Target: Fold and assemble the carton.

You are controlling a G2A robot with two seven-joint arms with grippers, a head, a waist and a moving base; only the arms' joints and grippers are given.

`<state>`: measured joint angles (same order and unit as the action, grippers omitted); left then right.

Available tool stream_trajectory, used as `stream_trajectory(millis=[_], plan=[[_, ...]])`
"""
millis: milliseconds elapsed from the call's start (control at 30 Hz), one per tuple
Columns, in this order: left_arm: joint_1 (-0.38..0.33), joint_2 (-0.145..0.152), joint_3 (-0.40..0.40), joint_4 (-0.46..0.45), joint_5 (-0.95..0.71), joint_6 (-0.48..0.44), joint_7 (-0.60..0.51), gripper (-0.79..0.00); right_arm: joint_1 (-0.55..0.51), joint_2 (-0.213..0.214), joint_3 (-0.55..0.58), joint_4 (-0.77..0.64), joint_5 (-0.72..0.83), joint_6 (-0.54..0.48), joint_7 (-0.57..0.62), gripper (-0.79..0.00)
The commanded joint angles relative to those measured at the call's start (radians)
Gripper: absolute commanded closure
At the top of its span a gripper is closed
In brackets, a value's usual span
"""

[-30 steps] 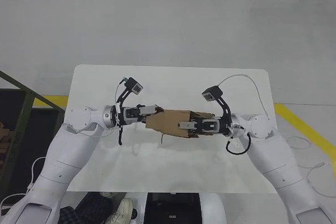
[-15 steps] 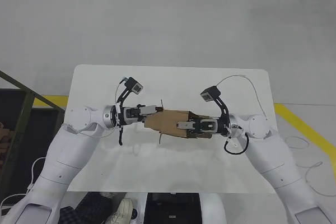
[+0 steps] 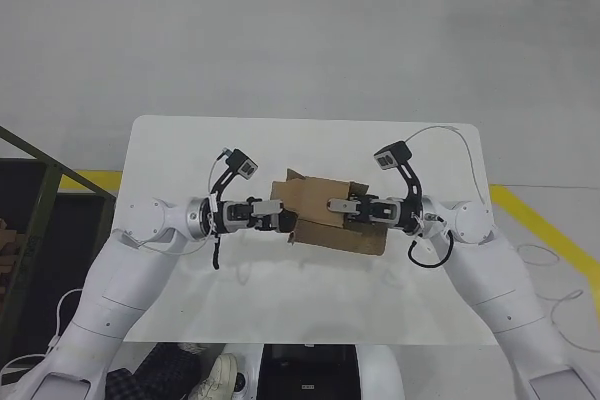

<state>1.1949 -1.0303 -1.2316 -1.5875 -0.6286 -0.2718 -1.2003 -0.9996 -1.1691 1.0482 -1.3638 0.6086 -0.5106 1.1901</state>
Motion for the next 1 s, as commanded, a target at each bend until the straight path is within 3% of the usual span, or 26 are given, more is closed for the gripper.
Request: stream_trajectory(millis=[0,967], plan=[[-0.001,-0.001,0.003,-0.003,0.0,0.002,-0.003,-0.785,0.0,0.0,0.002,0.005,-0.002,0.0,-0.003,0.0],[0.022,-0.001,0.01,-0.026,-0.02,0.018,-0.028,-0.785,0.004,-0.002,0.04,0.058,-0.051,-0.028,-0.097,0.0]])
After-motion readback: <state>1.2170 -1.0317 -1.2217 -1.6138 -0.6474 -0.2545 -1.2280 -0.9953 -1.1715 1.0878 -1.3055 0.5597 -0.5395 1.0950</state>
